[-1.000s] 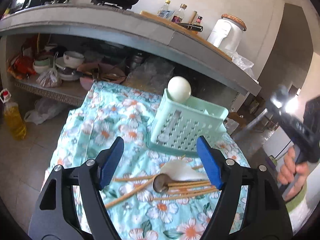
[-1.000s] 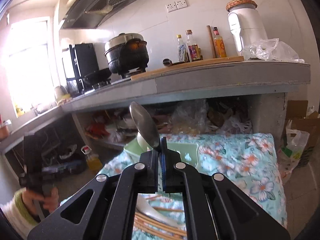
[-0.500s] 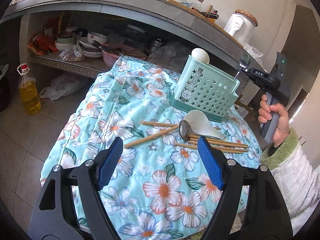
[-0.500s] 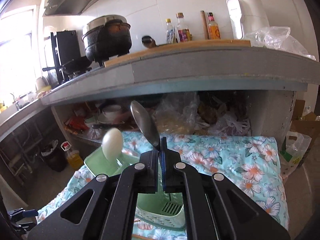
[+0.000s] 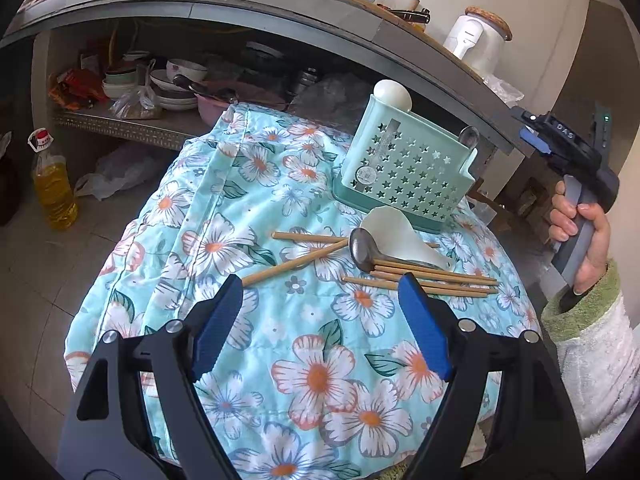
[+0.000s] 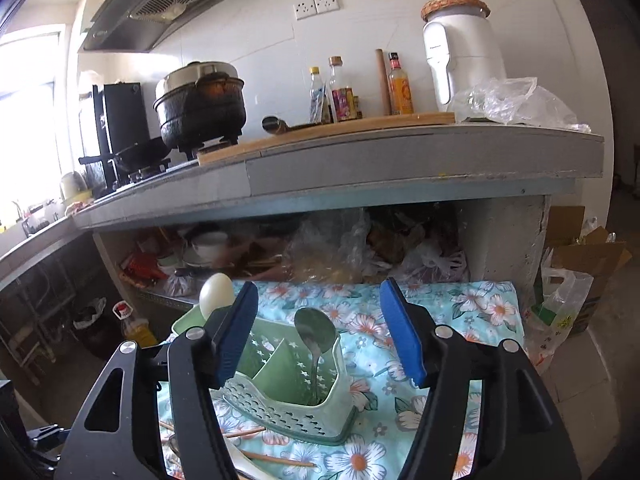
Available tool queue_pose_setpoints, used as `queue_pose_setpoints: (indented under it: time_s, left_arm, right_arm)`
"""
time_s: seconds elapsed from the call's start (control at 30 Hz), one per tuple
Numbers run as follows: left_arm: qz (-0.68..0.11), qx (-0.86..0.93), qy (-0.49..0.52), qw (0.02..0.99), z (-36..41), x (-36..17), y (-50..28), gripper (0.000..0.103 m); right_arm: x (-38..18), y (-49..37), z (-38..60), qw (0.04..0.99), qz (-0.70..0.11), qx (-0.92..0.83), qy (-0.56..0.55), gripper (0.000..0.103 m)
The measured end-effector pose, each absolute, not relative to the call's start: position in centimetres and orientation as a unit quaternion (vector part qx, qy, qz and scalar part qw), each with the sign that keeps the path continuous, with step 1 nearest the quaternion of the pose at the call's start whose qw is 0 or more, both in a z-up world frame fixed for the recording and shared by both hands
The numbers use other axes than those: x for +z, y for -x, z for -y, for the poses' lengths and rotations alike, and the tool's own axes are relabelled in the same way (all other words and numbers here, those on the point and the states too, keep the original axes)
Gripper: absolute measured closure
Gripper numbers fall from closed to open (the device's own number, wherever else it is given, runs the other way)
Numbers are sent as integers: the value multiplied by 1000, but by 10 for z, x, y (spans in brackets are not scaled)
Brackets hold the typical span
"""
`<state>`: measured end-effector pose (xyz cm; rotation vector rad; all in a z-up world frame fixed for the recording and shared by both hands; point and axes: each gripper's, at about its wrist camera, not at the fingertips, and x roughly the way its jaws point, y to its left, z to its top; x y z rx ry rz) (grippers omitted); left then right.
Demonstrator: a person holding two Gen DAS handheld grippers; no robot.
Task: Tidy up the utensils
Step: 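Lower the metal spoon into the green caddy and open the right gripper, then grasp the long metal spoon on the quilt with the left gripper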
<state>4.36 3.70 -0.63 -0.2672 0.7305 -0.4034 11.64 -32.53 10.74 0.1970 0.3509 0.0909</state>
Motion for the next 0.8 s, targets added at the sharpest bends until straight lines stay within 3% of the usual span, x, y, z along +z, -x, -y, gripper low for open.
queue_pose_setpoints:
  time_s: [0.17,0.53,0.8]
  left_arm:
    - [-373,-165,121,905,-34,-12,-49,27]
    - [-414,-84,76,903,-31,-36,-60,27]
    - [-387,-109,124,907,-48,-29,-56,29]
  right_arm:
    - [103,-82,314,978,-180,66,-78,36]
    - [24,-47,247,941,-302,145,-41,31]
    - [-4,-46,213,930,-331,155,-41,31]
